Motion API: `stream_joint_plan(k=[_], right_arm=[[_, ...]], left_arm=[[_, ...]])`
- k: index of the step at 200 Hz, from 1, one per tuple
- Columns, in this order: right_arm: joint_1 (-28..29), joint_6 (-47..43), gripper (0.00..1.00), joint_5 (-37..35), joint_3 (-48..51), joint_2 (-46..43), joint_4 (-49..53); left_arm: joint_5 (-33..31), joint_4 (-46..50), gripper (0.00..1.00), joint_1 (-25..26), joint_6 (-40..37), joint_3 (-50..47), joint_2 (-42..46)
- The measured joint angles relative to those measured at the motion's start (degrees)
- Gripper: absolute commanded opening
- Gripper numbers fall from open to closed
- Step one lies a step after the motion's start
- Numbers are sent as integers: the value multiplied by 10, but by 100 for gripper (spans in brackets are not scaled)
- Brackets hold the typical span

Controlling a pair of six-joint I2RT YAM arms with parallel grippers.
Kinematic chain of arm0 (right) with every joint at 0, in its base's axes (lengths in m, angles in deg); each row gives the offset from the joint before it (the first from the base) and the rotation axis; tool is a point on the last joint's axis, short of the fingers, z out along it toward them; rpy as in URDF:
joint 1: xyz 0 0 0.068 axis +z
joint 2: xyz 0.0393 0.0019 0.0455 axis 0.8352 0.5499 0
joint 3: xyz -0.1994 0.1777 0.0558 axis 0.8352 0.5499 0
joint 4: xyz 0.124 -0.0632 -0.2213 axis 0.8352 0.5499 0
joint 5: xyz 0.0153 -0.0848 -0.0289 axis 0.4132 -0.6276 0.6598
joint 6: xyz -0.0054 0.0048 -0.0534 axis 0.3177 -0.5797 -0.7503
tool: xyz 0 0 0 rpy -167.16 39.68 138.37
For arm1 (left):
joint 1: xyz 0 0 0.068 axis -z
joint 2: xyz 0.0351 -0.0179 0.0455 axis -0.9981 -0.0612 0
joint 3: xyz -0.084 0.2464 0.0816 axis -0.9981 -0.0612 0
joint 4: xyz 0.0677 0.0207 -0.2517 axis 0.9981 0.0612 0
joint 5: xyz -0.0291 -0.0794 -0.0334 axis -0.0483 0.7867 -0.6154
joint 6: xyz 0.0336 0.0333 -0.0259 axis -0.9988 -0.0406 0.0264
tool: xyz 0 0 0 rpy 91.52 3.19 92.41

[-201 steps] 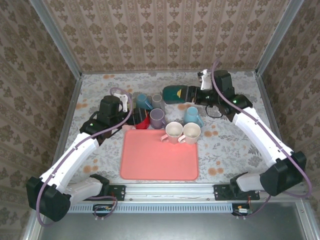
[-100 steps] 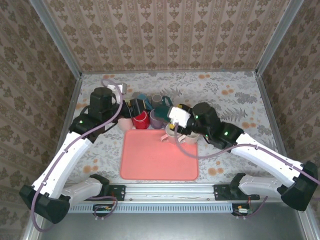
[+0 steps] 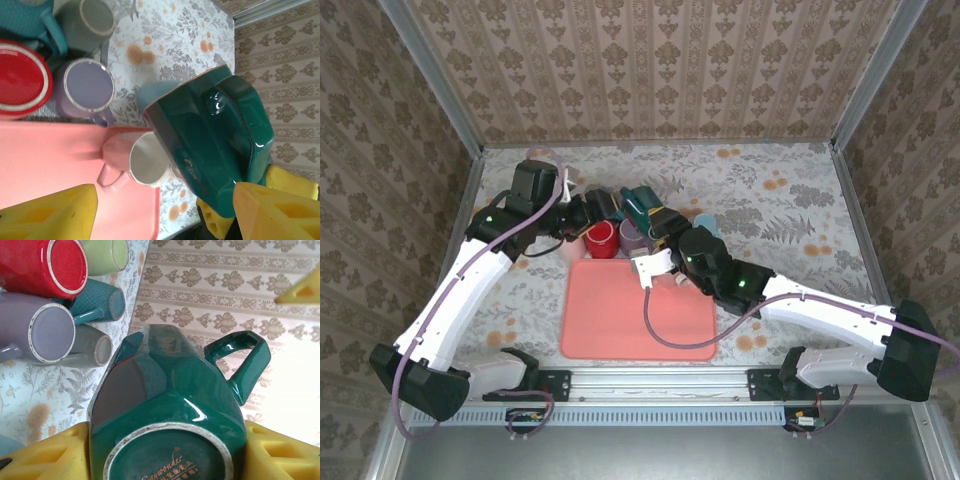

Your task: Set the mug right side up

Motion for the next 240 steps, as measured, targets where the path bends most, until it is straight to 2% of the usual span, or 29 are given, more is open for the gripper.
stream_joint_plan(k=[50,78,115,184,217,225,240], right_arm=[[31,-82,36,-33,10,23,-7],[41,-107,35,-41,19,23,-7],[59,-132,33,-52,34,23,-10],[64,-143,31,-69,35,23,-20],[65,-150,31,-76,36,23,-11],[65,-150,31,-78,36,23,-8],[67,-155,32,-80,36,23,-4]], left_arm=[[51,-9,72,-12,56,0,-17],[82,-32,69,-37,70,-13,-18],[123,-75,64,-41,90,-59,-34],[145,-146,34,-38,113,-88,-53],[150,-188,33,-20,120,-122,-54],[149,-191,27,-16,120,-125,-54],[147,-198,7,-14,125,-129,-54]])
